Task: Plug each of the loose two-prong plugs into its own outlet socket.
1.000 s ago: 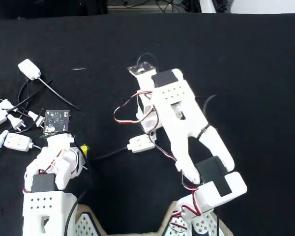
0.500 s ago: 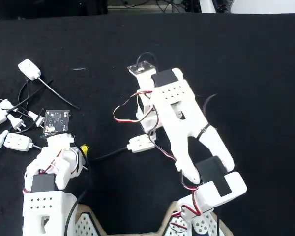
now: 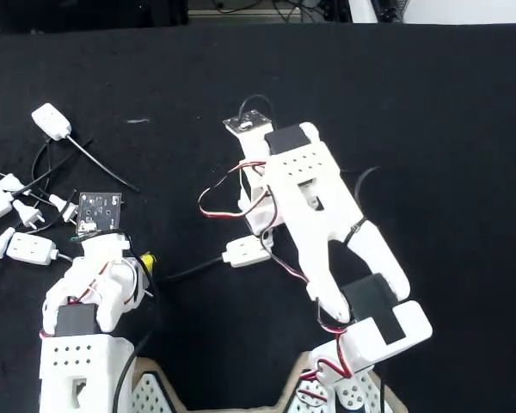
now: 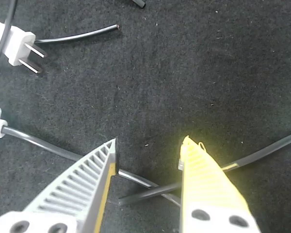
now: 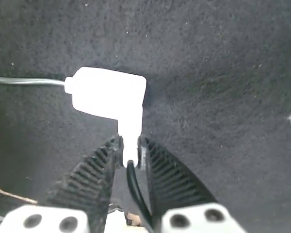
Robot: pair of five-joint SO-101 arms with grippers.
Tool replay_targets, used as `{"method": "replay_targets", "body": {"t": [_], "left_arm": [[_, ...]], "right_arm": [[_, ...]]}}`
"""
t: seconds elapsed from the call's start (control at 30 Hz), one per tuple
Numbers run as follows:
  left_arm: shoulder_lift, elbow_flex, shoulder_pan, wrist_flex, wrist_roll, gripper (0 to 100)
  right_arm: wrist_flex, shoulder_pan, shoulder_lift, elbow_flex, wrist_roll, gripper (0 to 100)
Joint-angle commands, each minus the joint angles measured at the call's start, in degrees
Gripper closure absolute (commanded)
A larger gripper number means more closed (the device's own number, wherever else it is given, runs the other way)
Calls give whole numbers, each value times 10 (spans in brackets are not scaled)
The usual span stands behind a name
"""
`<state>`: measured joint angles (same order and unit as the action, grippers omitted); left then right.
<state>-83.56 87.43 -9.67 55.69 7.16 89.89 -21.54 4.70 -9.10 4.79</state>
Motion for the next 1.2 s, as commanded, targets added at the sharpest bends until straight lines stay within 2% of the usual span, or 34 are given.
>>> {"method": "replay_targets", "body": {"t": [0.0, 0.3, 0.53, 0.77, 1.17], "left_arm": [[-4, -6, -2, -2, -3, 780], [-4, -7, -1, -2, -3, 780], [-4, -7, -1, -2, -3, 780], [-4, -6, -1, 0, -3, 780], [-4, -6, -1, -1, -3, 780]], "right_arm": [[-34, 7, -1, -23, -3, 988], [-37, 4, -1, -30, -2, 988], [-18, -43, 31, 1, -2, 988], [-7, -43, 121, 79, -4, 988], [-9, -49, 132, 90, -4, 988]]}}
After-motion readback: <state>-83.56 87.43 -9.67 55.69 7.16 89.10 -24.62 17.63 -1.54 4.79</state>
